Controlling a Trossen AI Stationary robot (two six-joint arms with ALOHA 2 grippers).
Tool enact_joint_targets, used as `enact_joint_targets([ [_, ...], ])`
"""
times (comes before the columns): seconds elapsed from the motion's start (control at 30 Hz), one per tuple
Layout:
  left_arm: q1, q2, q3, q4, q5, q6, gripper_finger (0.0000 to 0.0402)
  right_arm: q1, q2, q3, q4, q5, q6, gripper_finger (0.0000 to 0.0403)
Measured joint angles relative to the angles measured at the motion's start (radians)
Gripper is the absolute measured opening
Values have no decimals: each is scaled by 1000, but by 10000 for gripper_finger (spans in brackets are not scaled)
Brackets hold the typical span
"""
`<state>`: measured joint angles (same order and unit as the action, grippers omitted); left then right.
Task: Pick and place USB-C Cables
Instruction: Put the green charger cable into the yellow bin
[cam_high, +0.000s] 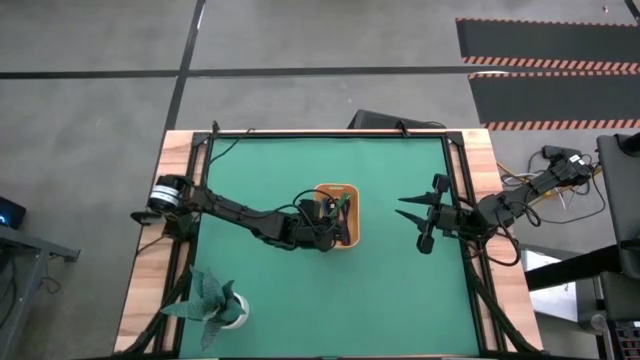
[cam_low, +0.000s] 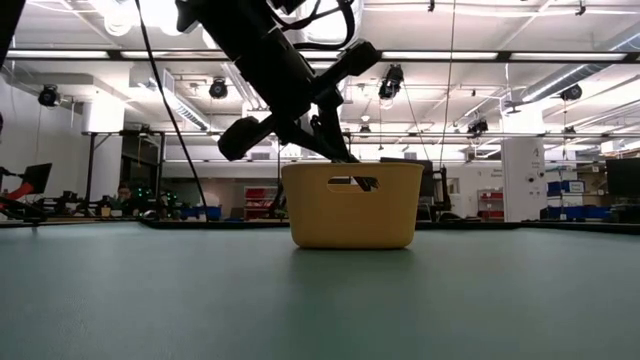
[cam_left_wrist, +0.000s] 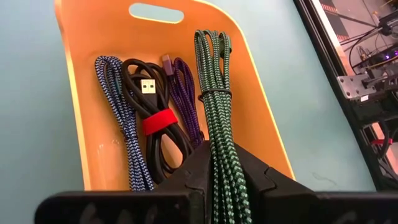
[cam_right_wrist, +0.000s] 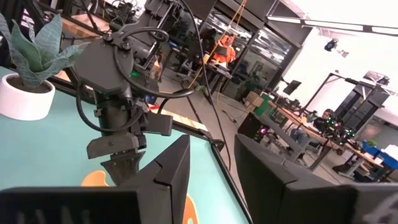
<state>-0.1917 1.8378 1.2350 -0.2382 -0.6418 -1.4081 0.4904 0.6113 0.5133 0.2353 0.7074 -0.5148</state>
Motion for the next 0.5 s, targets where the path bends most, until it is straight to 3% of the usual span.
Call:
enact_joint_targets([
  [0.37,3,0,-1,22,0,7,26,0,0,0,-11,0,1,121],
  [0.5,3,0,-1,29,2,8,45,0,0,0,-20,0,3,123],
])
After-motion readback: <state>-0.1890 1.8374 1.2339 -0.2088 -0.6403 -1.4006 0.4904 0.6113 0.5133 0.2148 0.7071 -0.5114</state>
